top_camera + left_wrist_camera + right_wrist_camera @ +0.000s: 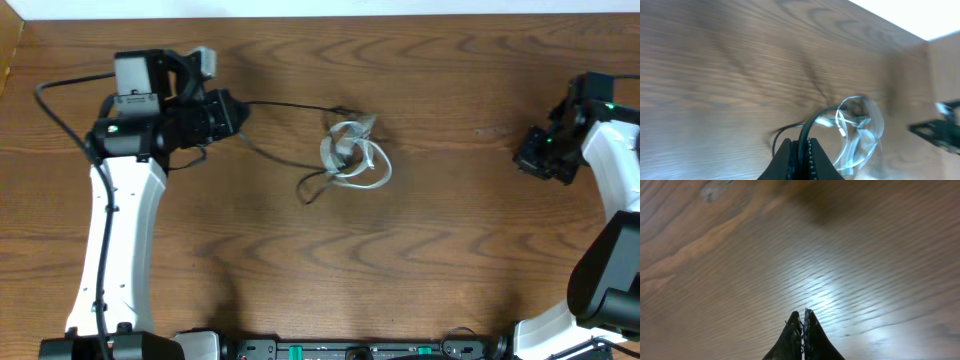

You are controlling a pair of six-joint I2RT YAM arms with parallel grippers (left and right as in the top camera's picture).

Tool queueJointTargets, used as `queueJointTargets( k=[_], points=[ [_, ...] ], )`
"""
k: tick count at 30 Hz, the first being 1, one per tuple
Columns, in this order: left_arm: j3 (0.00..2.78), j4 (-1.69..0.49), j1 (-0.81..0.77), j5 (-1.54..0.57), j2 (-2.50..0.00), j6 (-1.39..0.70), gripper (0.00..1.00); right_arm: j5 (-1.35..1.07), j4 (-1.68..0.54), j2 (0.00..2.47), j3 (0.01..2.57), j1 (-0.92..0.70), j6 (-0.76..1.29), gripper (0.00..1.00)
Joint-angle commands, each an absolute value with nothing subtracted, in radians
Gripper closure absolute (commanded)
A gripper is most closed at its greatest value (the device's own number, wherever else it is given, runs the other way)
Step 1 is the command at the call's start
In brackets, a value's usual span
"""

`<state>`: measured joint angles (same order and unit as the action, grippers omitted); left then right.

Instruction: Untangle cables

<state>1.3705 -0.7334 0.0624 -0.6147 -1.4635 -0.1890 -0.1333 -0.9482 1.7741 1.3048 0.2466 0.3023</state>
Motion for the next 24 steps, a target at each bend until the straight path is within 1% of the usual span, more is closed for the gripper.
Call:
queueJointTargets(
  k=[1, 5, 7, 9, 10, 11, 13, 16, 17, 19, 21, 22, 24],
  points=[
    [1.409, -0.758, 0.075, -0.53, -1.433, -0.084, 0.93, -0.134, -0.947, 1.785, 1.294, 0.257, 0.268, 0.99],
    [1.409, -0.772, 0.075, -0.492, -1.433, -0.071, 0.93, -0.146, -0.946, 1.785, 1.294, 0.257, 0.26, 0.99],
    [1.409, -0.771, 0.072, -0.508, -1.433, -0.071, 0.93, -0.22, -0.94, 1.784, 1.294, 0.255, 0.211, 0.99],
    [1.409, -0.766, 0.056, -0.55, -1.433, -0.071, 0.93, -0.434, -0.916, 1.784, 1.294, 0.245, 0.061, 0.88],
    [1.409, -0.761, 0.047, -0.572, -1.433, -0.071, 0.93, -0.538, -0.908, 1.784, 1.294, 0.236, -0.006, 0.79],
    [1.409, -0.754, 0.038, -0.593, -1.433, -0.07, 0.93, -0.624, -0.902, 1.784, 1.294, 0.227, -0.053, 0.71],
    [1.409, -0.734, 0.023, -0.643, -1.432, -0.07, 0.93, -0.754, -0.891, 1.784, 1.294, 0.204, -0.113, 0.6],
    [1.409, -0.681, 0.005, -0.755, -1.43, -0.071, 0.93, -0.89, -0.866, 1.784, 1.295, 0.147, -0.157, 0.47],
    [1.409, -0.624, 0.004, -0.866, -1.425, -0.072, 0.93, -0.952, -0.849, 1.784, 1.295, 0.103, -0.183, 0.43],
    [1.409, -0.559, 0.004, -0.96, -1.421, -0.105, 0.93, -1.001, -0.81, 1.784, 1.295, 0.046, -0.189, 0.4],
    [1.409, -0.455, 0.004, -1.051, -1.417, -0.221, 0.93, -1.0, -0.73, 1.784, 1.295, -0.047, -0.165, 0.37],
    [1.409, -0.393, 0.004, -1.086, -1.416, -0.31, 0.93, -0.981, -0.674, 1.785, 1.294, -0.1, -0.12, 0.36],
    [1.409, -0.318, 0.004, -1.123, -1.415, -0.405, 0.92, -0.933, -0.62, 1.785, 1.294, -0.143, -0.051, 0.35]
  ],
)
